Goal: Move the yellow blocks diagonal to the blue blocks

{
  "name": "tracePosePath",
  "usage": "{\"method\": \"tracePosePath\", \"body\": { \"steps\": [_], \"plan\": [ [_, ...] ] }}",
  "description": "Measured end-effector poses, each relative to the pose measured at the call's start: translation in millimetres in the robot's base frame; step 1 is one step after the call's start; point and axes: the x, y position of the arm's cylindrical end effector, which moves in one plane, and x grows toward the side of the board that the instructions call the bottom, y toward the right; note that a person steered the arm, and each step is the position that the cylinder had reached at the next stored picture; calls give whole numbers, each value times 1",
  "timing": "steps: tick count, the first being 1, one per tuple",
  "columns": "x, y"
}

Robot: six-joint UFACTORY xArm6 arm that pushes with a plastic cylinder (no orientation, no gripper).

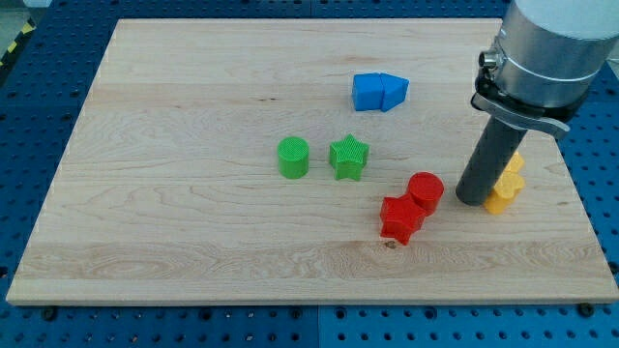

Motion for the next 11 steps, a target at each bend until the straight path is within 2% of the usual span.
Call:
{"method": "tracePosePath", "body": {
  "steps": [1, 3, 4, 7, 9, 10, 11],
  "plan": [
    [2, 0],
    [36, 15],
    [35, 34],
    [-15, 40],
    [-7, 40],
    [4, 28],
    [-1, -8]
  ]
}}
